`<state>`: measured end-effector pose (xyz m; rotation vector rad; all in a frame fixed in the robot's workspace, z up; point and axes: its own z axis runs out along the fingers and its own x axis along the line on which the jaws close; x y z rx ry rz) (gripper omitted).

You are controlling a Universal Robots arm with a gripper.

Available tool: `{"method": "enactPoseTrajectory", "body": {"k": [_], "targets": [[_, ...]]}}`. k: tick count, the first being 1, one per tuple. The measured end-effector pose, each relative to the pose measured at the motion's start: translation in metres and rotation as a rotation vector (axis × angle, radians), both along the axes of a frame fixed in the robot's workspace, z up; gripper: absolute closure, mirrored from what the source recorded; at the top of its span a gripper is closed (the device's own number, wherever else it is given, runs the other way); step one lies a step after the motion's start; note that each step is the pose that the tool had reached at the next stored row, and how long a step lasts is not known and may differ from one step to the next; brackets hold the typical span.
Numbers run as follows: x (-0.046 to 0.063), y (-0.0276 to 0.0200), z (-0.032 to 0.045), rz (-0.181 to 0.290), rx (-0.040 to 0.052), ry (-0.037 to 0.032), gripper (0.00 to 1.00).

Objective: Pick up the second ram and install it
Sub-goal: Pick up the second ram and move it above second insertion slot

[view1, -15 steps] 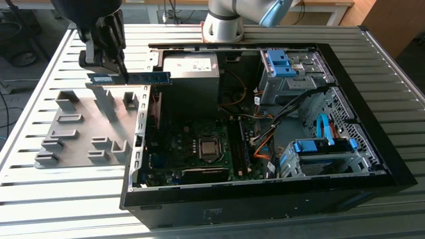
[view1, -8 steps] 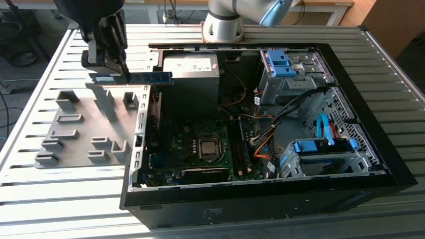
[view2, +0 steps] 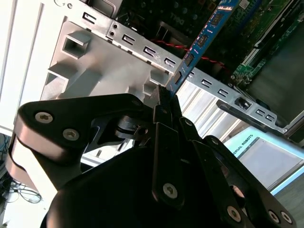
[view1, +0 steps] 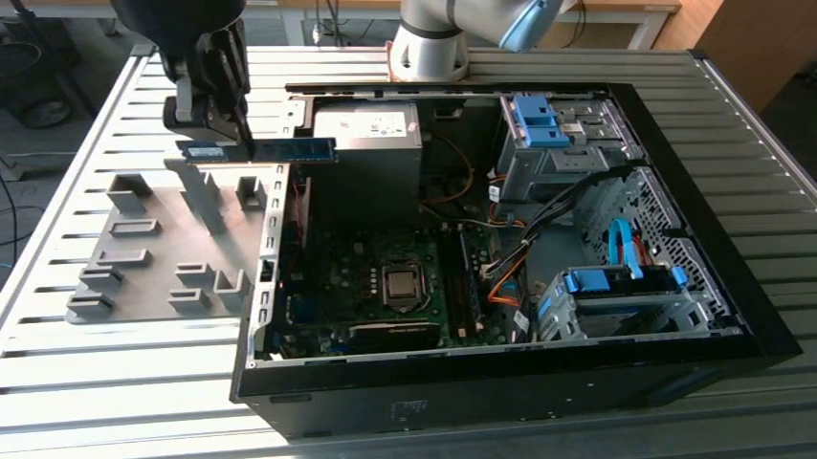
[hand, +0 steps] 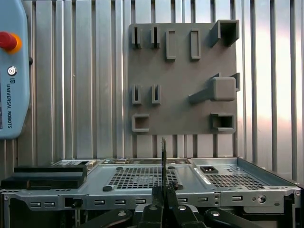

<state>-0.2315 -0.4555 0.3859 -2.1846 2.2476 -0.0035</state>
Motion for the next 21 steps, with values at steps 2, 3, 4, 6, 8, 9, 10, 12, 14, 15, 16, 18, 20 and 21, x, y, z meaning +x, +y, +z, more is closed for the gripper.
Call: {"method": "enactPoseTrajectory", "body": {"k": [2, 3, 4, 6, 8, 9, 10, 12, 14, 15, 16, 18, 20, 21], "targets": [[0.0010, 0.0000, 0.0000, 0.000, 0.0000, 0.0001, 0.86], [0.0015, 0.0000, 0.0000, 0.000, 0.0000, 0.0000, 0.86], [0.0020, 0.0000, 0.0000, 0.000, 0.0000, 0.0000, 0.86], [0.0030, 0.0000, 0.0000, 0.000, 0.0000, 0.0000, 0.86], [0.0040, 0.0000, 0.0000, 0.000, 0.0001, 0.0000, 0.86], [0.0045, 0.0000, 0.0000, 0.000, 0.0000, 0.0000, 0.86], [0.0050, 0.0000, 0.0000, 0.000, 0.0000, 0.0000, 0.86], [0.0060, 0.0000, 0.0000, 0.000, 0.0000, 0.0000, 0.86], [0.0070, 0.0000, 0.0000, 0.000, 0.0001, 0.0000, 0.86], [0.0075, 0.0000, 0.0000, 0.000, 0.0001, 0.0000, 0.86], [0.0080, 0.0000, 0.0000, 0.000, 0.0001, 0.0000, 0.86], [0.0090, 0.0000, 0.0000, 0.000, 0.0001, 0.0000, 0.86], [0.0100, 0.0000, 0.0000, 0.000, 0.0000, 0.0000, 0.86], [0.0103, 0.0000, 0.0000, 0.000, 0.0000, 0.0000, 0.86]]}}
